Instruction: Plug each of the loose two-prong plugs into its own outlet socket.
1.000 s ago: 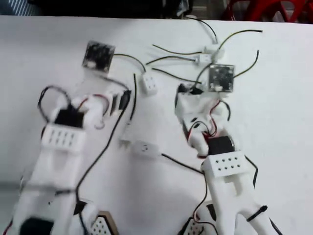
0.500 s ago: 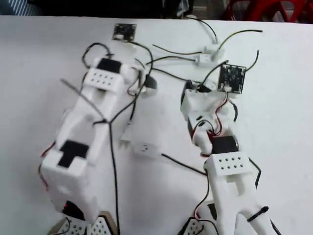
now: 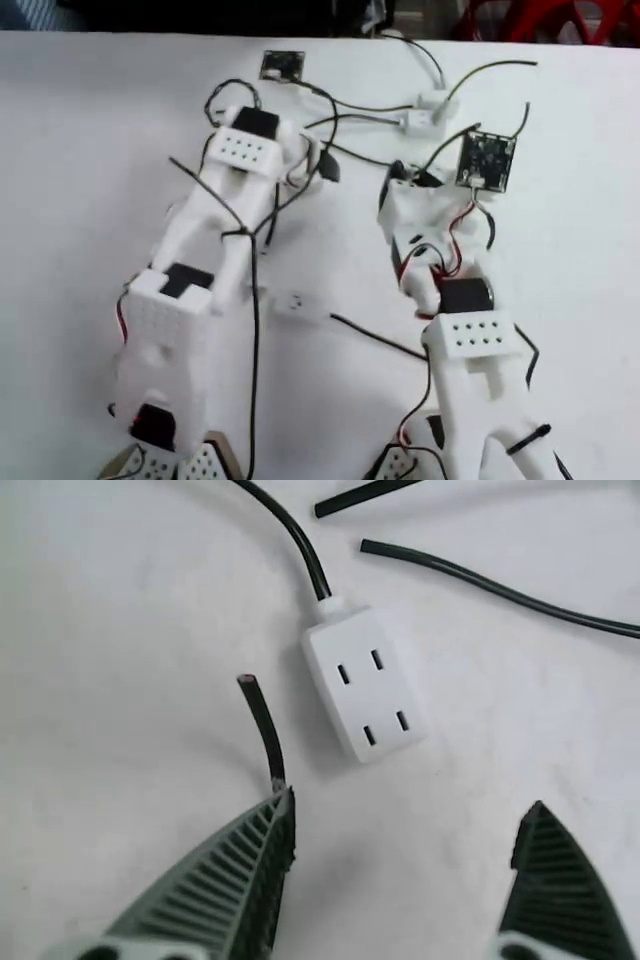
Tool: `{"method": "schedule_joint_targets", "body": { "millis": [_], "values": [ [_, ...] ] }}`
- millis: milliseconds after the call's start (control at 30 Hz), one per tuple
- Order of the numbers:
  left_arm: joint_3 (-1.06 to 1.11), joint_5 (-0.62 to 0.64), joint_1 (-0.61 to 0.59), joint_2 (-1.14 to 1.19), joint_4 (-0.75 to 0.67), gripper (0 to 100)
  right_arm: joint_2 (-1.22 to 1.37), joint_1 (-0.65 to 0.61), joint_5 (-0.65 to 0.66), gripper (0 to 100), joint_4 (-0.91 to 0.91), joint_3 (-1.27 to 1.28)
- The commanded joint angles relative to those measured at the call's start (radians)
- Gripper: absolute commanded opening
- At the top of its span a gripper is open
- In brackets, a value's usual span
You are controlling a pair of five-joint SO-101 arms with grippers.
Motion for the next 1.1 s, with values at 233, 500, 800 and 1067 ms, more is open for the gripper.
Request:
{"method": "schedule_joint_targets", "body": {
  "millis": [233, 500, 800, 1067],
  "values": [
    [-0.023, 0.000, -0.035, -0.007, -0.011, 34, -0.007, 0.007, -0.009, 1.7, -0.019, -0.011],
    [-0.029, -0.120, -0.176, -0.007, -0.106, 34, -0.007, 0.002, -0.009, 1.7, -0.025, 0.002],
    [-0.025, -0.158, -0.166, 0.005, -0.307, 34, -0.007, 0.002, -0.009, 1.7, -0.025, 0.002],
    [-0.163, -0.284, -0.151, 0.191, -0.296, 34, -0.007, 0.002, -0.009, 1.7, -0.025, 0.003]
  ]
}}
